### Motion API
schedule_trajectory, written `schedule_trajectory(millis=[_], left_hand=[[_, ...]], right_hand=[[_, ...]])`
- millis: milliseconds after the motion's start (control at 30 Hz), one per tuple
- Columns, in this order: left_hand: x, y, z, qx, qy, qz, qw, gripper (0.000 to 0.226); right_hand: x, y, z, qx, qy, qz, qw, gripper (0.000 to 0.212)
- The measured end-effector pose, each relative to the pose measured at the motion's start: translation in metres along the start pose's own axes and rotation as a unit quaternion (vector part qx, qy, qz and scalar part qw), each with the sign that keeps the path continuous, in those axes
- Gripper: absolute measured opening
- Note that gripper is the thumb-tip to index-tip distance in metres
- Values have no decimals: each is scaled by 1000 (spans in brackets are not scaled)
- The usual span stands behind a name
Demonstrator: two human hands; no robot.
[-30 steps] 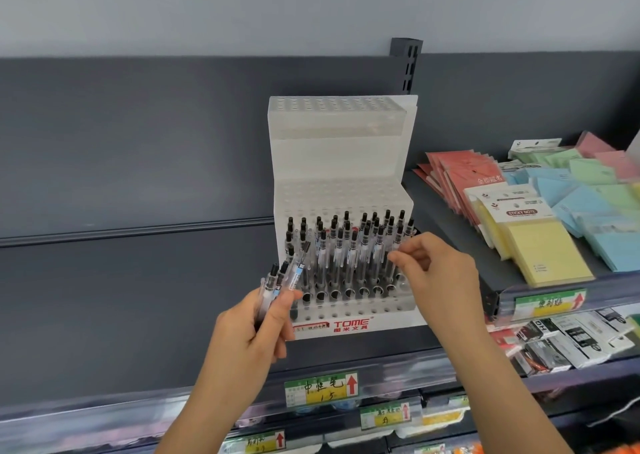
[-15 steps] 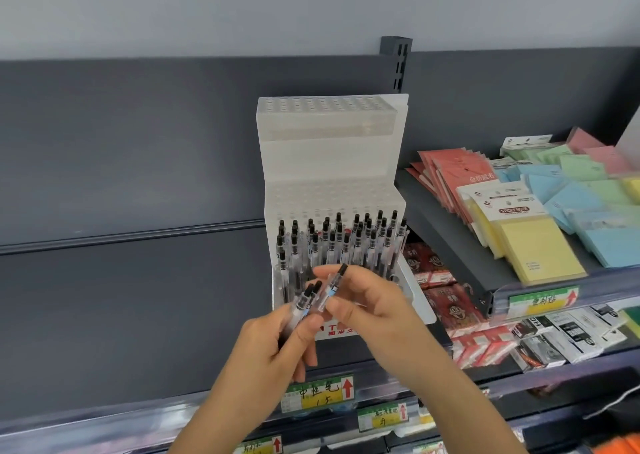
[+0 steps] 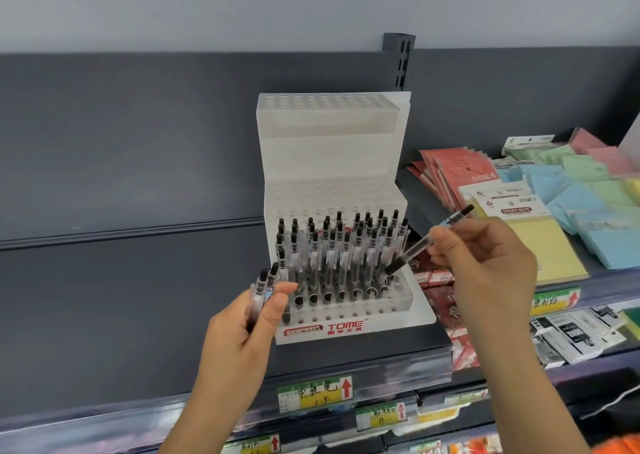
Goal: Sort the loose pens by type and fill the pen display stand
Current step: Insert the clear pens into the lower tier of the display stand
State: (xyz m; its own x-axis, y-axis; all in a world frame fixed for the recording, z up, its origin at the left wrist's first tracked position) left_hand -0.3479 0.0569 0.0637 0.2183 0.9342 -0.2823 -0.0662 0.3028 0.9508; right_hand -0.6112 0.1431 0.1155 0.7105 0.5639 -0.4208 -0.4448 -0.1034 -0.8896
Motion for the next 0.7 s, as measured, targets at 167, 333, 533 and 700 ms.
schedule_trajectory(millis=[167,333,533,700], left_hand=[[1,-2,-2,23,3,6,1000,42],[-2,-7,7,-26,27,-15,999,46],[2,-3,6,-24,20,-17,999,48],[3,-1,5,-7,3,-39,999,55]], right_hand=[[-5,0,0,56,14,19,998,17],[-8,5,-14,148,-19,37,988,15],[-7,20,-36,239,-90,44,966,11],[-7,27,-38,240,-106,37,964,6]])
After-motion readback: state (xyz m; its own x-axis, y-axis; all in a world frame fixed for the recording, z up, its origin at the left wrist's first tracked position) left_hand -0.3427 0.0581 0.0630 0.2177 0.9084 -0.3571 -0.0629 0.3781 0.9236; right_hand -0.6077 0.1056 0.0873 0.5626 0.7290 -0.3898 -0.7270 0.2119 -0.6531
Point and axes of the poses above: each hand's wrist, its own x-axis away from the middle knuckle, its own z-axis out of the back of the hand, y = z × x, the point moved 9 cm from there along -x, towards the middle knuckle, and after that the axes turned 10 degrees about x, right-handed, at the moved point
